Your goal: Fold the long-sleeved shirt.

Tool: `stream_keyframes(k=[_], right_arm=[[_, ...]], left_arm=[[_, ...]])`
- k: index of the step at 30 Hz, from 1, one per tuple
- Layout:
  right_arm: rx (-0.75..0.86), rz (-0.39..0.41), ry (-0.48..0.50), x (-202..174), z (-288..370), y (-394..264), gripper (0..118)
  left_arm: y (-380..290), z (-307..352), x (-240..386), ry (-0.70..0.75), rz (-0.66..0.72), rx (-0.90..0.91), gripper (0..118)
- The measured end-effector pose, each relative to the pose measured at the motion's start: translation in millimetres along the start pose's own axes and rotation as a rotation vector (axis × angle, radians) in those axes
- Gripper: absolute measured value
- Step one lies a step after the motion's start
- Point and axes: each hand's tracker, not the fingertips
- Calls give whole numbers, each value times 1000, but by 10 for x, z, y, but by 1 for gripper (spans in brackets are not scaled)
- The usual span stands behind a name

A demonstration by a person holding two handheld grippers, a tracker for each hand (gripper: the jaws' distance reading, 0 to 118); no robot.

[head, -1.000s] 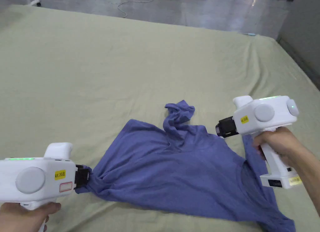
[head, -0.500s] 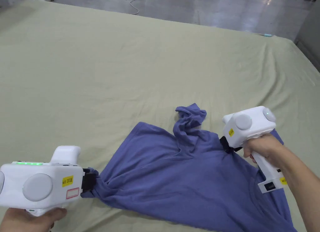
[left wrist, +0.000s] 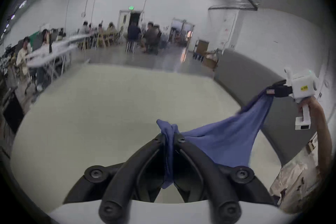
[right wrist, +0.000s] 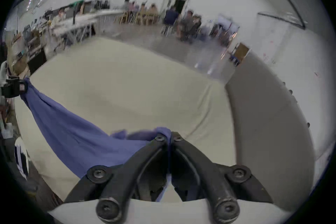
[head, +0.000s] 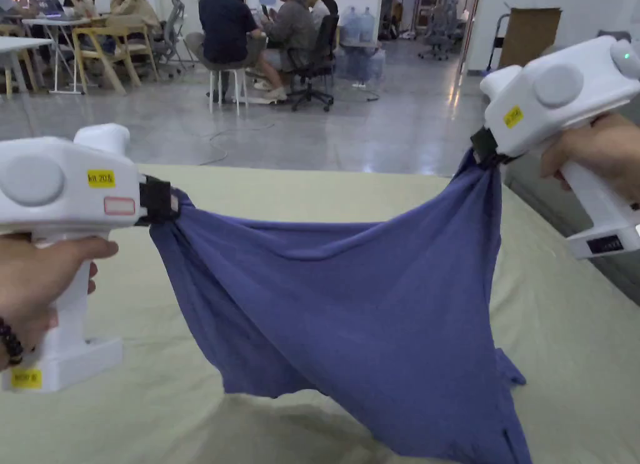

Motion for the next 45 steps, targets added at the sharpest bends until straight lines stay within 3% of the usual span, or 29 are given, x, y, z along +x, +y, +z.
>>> stream_keyframes(k=[3, 5, 7, 11, 14, 17, 20, 27, 31, 34, 39, 43, 45], right_arm=[[97, -43, -110, 344, 457, 605, 0], [167, -91, -134, 518, 681, 891, 0], [233, -140, -148, 675, 848, 1106, 0], [322, -218, -267, 892, 1093, 1386, 0], [364, -307, -268, 1024, 1154, 1433, 0], [344, -326, -240, 1148, 1067, 1429, 0], [312, -281, -254, 1101, 883, 1269, 0], [173, -358, -124, 775, -5, 347, 0], [63, -315, -75, 431, -423, -282, 0], [-3, -264, -114, 180, -582, -638, 0], [12, -277, -52, 80, -424, -908, 0], [43, -291, -33, 38, -124, -1179, 0], [63, -237, -10, -119, 223, -1550, 0]], left_arm=[[858, 26, 214, 22, -31, 105, 4], [1343, 53, 298, 23, -34, 160, 4], [1706, 143, 452, 51, -28, 215, 4], [2228, 218, 649, 71, -41, 250, 4], [2483, 200, 678, 85, -42, 301, 4], [2541, 176, 714, 80, -39, 306, 4], [2279, 78, 738, 63, -33, 292, 4], [1234, -538, 391, 79, 9, 110, 4], [600, -972, 129, 84, 13, -5, 4], [218, -1136, -18, 69, 69, -104, 4], [-23, -1099, -241, 62, 69, -111, 4], [-334, -584, -212, 20, 81, -93, 4], [-660, -344, -245, 3, 107, -96, 4]])
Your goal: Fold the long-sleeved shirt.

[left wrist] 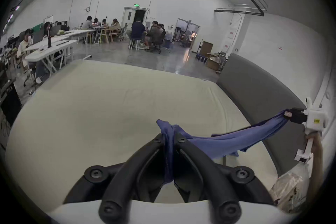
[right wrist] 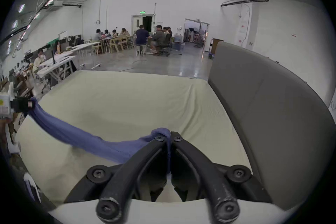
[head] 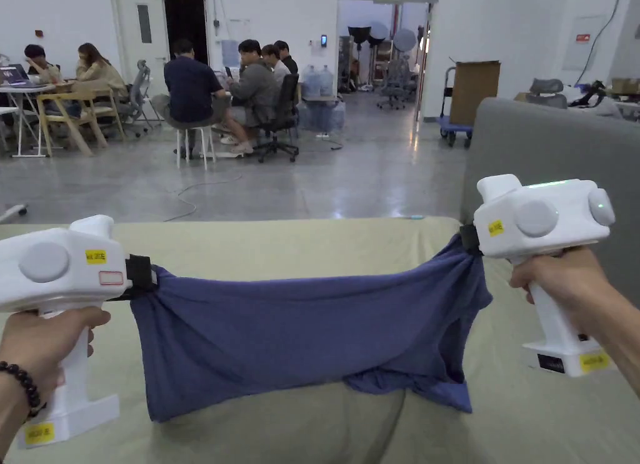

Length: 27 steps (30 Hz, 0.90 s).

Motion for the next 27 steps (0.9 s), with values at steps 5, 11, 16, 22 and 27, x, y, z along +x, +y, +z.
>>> stream_keyframes(k=[5, 11, 16, 22, 27], right_arm=[[-121, 46, 144, -117, 482, -1214, 0], [-508, 225, 268, -384, 764, -2816, 0], [-706, 225, 359, -507, 956, -3574, 0], [-772, 259, 382, -551, 1022, -3764, 0], [-720, 263, 335, -513, 1057, -3663, 14]], left_arm=[[-1242, 459, -10, -1, -80, -150, 4], [-2660, 797, -183, -24, -124, -448, 4], [-3218, 1052, -347, -21, -116, -581, 4], [-3336, 1164, -398, -34, -136, -637, 4], [-3186, 1228, -478, -59, -73, -581, 31]])
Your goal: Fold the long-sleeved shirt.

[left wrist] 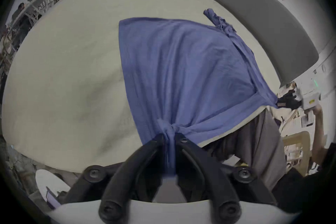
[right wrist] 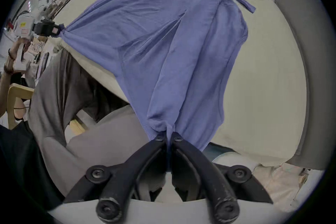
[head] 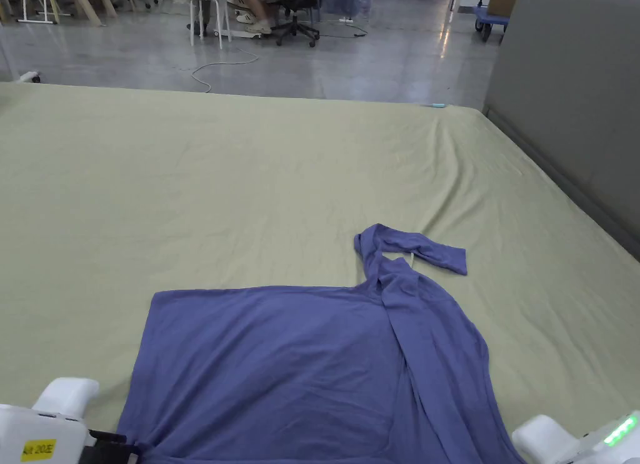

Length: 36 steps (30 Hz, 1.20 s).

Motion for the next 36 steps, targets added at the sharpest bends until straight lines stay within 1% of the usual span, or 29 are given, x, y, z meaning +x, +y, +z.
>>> stream_keyframes(k=[1, 2, 3, 4, 6, 7, 8, 9, 10, 11, 12, 13, 14, 15, 17, 19, 20, 21, 22, 24, 25, 26, 27, 29, 31, 32, 33, 35, 36], right_arm=[[36, -9, -20, 0, 95, -5, 39], [69, -23, -11, 18, 189, -11, 85], [101, -32, -27, 31, 269, -4, 106], [143, -47, -42, 49, 343, 10, 111], [236, -87, -63, 121, 486, 122, 111], [244, -117, -81, 140, 504, 177, 108], [247, -157, -93, 166, 505, 248, 90], [261, -188, -104, 223, 520, 322, 51], [275, -195, -104, 236, 504, 377, 0], [278, -189, -94, 239, 442, 436, 0], [333, -203, -54, 270, 409, 488, 0], [299, -212, -51, 296, 411, 568, 0], [276, -206, -12, 330, 398, 685, 0], [277, -198, -1, 389, 389, 809, 0], [294, -186, -22, 438, 310, 1086, 0], [319, -186, -55, 606, 288, 1464, 0], [338, -201, -69, 734, 279, 1693, 0], [338, -273, -104, 883, 191, 1974, 0], [340, -281, -116, 974, 154, 2170, 0], [331, -273, -163, 1212, 26, 2739, 0], [322, -241, -192, 1227, -48, 3056, 1], [312, -235, -211, 1329, -168, 3351, 19], [308, -250, -231, 1431, -311, 3639, 42], [299, -267, -227, 1633, -666, 4091, 94], [281, -300, -227, 1776, -960, 4480, 96], [267, -337, -204, 1827, -1108, 4650, 96], [281, -359, -185, 1757, -1170, 4680, 96], [222, -429, -163, 1720, -1399, 4783, 95], [191, -465, -159, 1693, -1521, 4800, 92]], left_arm=[[21, 66, -3, 14, -1, 6, 71], [44, 137, 111, 22, -5, 17, 113], [68, 231, 138, 31, -14, 44, 118], [106, 324, 154, 0, -26, 122, 118], [177, 422, 61, 7, -3, 164, 118], [220, 442, 62, 10, 15, 169, 116], [271, 441, 79, 16, 25, 183, 96], [309, 436, 99, 16, 7, 212, 53], [369, 436, 207, 28, -30, 234, 1], [431, 364, 285, 70, -49, 234, 0], [484, 292, 320, 102, -53, 248, 0], [539, 231, 333, 90, -51, 238, 0], [642, 163, 270, 72, -45, 231, 0], [712, 109, 270, 48, -34, 232, 0], [835, 21, 293, 27, -39, 238, 0], [958, -10, 410, 31, -51, 244, 0], [1025, -47, 417, 31, -59, 244, 0], [1091, -79, 418, 30, -62, 247, 0], [1185, -89, 344, 27, -62, 250, 0], [1320, -123, 286, 1, -46, 262, 0], [1370, -134, 265, -6, -37, 267, 0], [1439, -138, 219, -13, -31, 270, 0], [1491, -144, 188, -13, -26, 273, 0], [1565, -161, 137, 1, -11, 271, 0], [1617, -156, 131, 20, -2, 261, 0], [1625, -165, 103, 21, 2, 262, 0], [1627, -174, 78, 20, 6, 260, 0], [1644, -209, -6, 16, 19, 255, 0], [1635, -223, -25, 18, 23, 252, 0]])
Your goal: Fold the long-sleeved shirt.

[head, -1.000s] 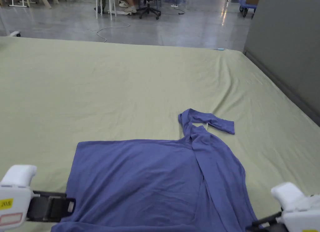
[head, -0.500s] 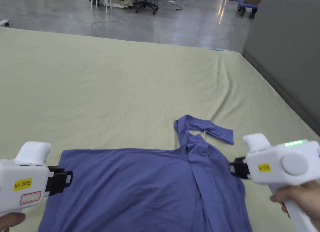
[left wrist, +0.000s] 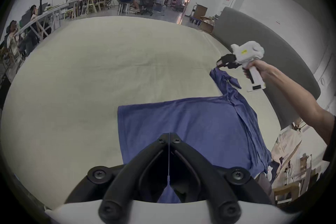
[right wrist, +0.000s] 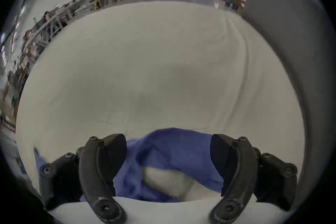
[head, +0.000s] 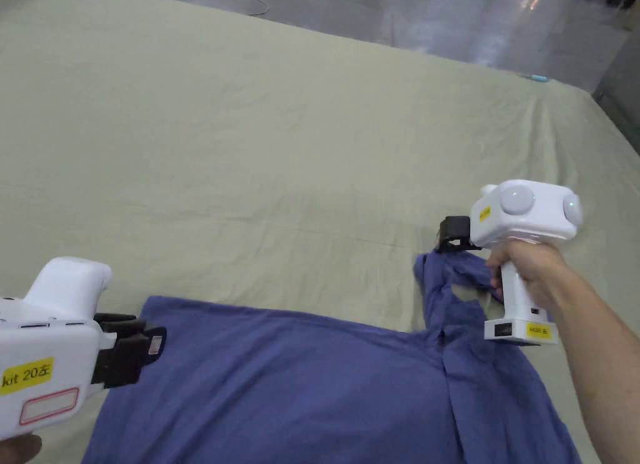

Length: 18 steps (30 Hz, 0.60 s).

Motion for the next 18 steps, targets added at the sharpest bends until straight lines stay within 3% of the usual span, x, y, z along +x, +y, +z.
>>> stream_keyframes(k=[1, 2, 4, 8, 14, 18], right_arm=[[-31, -25, 1, 16, -84, 12, 80], [-50, -36, -11, -8, -151, -50, 42], [-53, -22, -48, -71, -169, -216, 3], [35, 15, -12, 43, 83, -130, 0], [271, 123, 60, 94, 1471, -858, 0], [272, 190, 114, 129, 2003, -1460, 0]], left_arm=[[-14, -7, -19, 0, 2, -4, 0], [-27, -34, -14, 2, 4, -7, 0], [-55, -48, -42, 11, 16, -15, 0], [-108, -23, -23, -2, 9, -27, 0], [-226, 212, 176, -33, -36, 0, 0], [-366, 408, 264, -52, -59, 21, 0]])
